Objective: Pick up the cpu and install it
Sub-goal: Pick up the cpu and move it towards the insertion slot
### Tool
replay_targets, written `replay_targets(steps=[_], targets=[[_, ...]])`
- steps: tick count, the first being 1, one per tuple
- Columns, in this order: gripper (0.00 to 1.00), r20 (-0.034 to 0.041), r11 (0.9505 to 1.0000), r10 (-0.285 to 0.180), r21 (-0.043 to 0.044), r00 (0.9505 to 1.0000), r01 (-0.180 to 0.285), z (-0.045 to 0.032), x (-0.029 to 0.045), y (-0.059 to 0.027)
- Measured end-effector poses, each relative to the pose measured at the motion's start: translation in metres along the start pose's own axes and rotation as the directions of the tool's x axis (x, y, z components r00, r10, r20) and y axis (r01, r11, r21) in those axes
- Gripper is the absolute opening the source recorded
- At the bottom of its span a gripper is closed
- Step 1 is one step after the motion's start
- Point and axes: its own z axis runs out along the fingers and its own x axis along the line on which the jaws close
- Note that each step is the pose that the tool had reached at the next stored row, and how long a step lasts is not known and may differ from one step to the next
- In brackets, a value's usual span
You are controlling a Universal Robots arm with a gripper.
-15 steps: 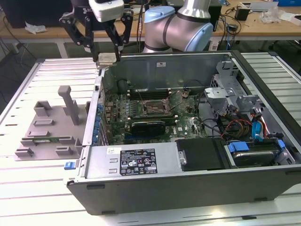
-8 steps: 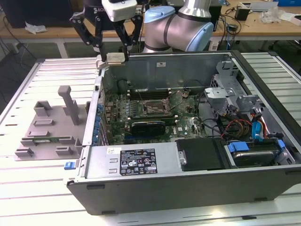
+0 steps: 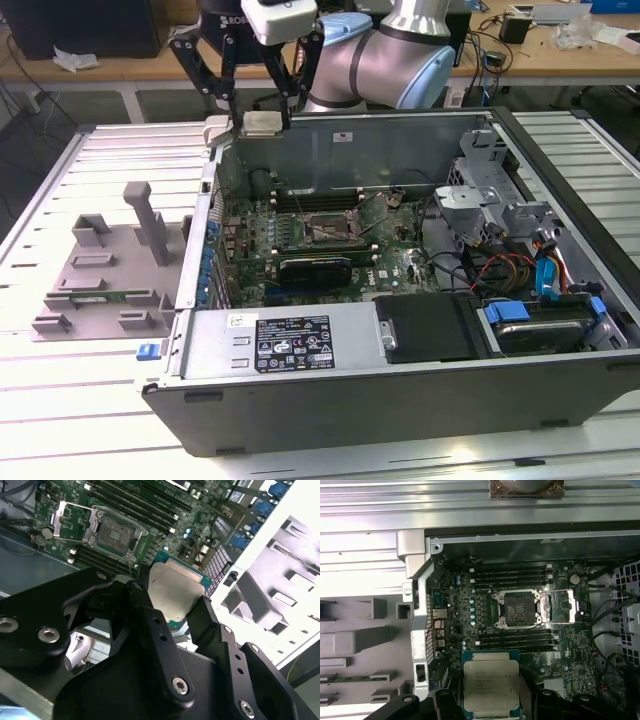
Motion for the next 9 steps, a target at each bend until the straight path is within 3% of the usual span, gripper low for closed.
replay_targets(steps=[9], targets=[[0.54, 0.0000, 1.0000, 0.000, 0.0000, 1.0000, 0.000, 0.0010, -0.0206, 0.0013]])
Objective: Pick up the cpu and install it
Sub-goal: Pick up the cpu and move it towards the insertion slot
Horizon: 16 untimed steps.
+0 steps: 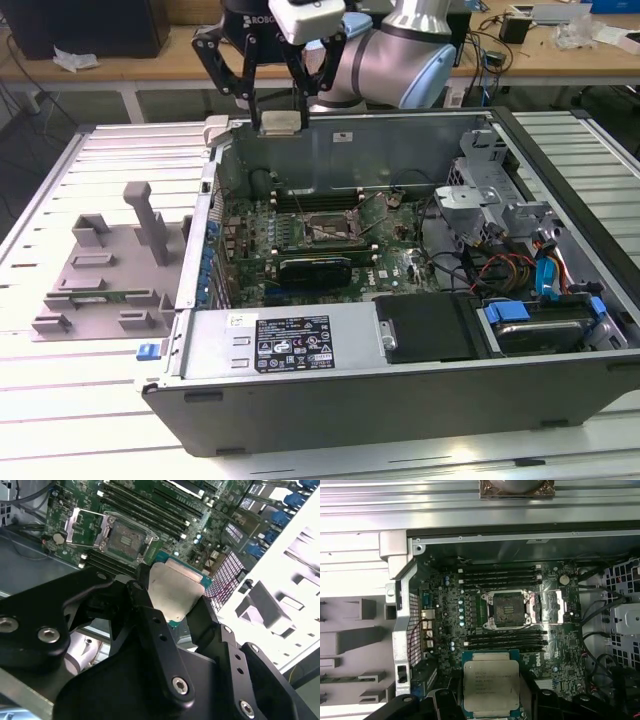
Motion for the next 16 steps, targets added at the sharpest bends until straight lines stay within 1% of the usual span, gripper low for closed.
replay_targets(steps=[5, 10, 12, 14, 16], targets=[[0.54, 0.0000, 1.0000, 0.000, 0.0000, 1.0000, 0.000, 0.0004, -0.0094, 0.0007], [0.54, 0.0002, 1.0000, 0.000, -0.0003, 1.0000, 0.000, 0.0011, -0.0101, 0.0008], [0.54, 0.0000, 1.0000, 0.000, 0.0000, 1.0000, 0.000, 0.0040, -0.0102, 0.0011], [0.54, 0.0000, 1.0000, 0.000, -0.0001, 1.0000, 0.000, 0.0092, -0.0100, 0.0009], [0.54, -0.0001, 1.0000, 0.000, 0.0001, 1.0000, 0.000, 0.0127, -0.0099, 0.0006]])
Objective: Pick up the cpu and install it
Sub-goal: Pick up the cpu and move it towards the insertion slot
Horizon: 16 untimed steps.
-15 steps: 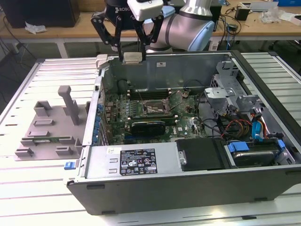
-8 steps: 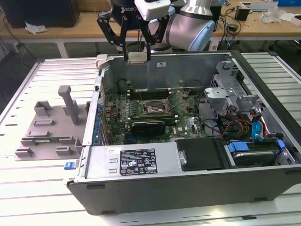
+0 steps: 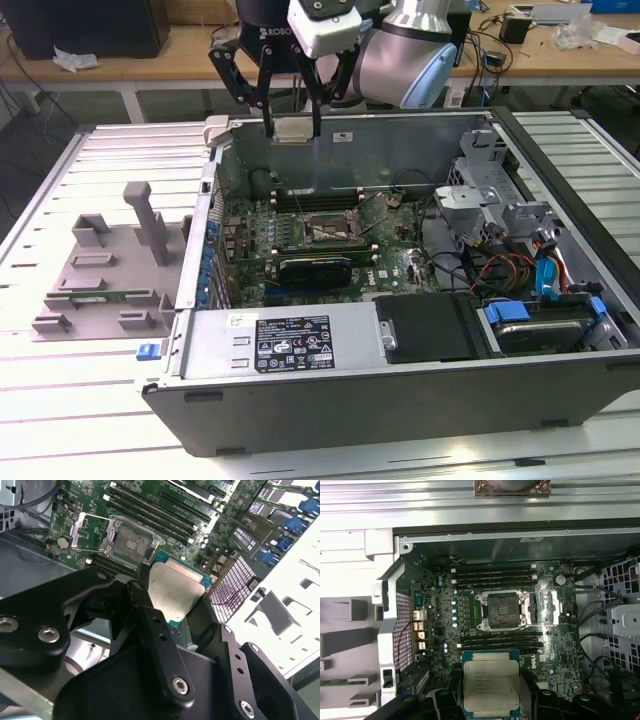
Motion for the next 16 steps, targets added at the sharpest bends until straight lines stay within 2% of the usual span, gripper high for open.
replay_targets(steps=[5, 9, 13, 16], targets=[[0.54, 0.0001, 1.0000, 0.000, -0.0002, 1.0000, 0.000, 0.0082, 0.0002, -0.0005], [0.54, -0.0021, 1.0000, 0.000, -0.0026, 1.0000, 0.000, 0.0181, -0.0008, -0.0010], [0.54, -0.0033, 1.0000, 0.000, -0.0028, 1.0000, 0.000, 0.0226, -0.0013, -0.0012], [0.54, -0.0042, 1.0000, 0.000, -0.0032, 1.0000, 0.000, 0.0293, -0.0015, -0.0016]])
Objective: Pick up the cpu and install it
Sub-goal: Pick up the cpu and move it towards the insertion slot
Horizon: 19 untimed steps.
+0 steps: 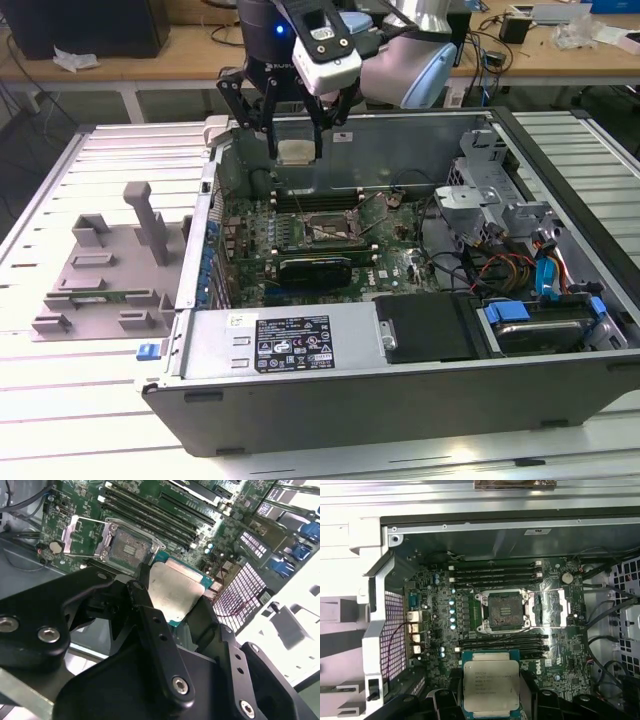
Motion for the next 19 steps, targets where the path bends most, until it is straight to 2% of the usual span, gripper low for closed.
replay_targets(steps=[7, 19], targets=[[0.54, -0.0013, 1.0000, 0.000, 0.0001, 1.0000, 0.000, 0.0153, -0.0021, 0.0001], [0.54, -0.0050, 1.0000, 0.000, 0.0000, 1.0000, 0.000, 0.0448, -0.0187, 0.0072]])
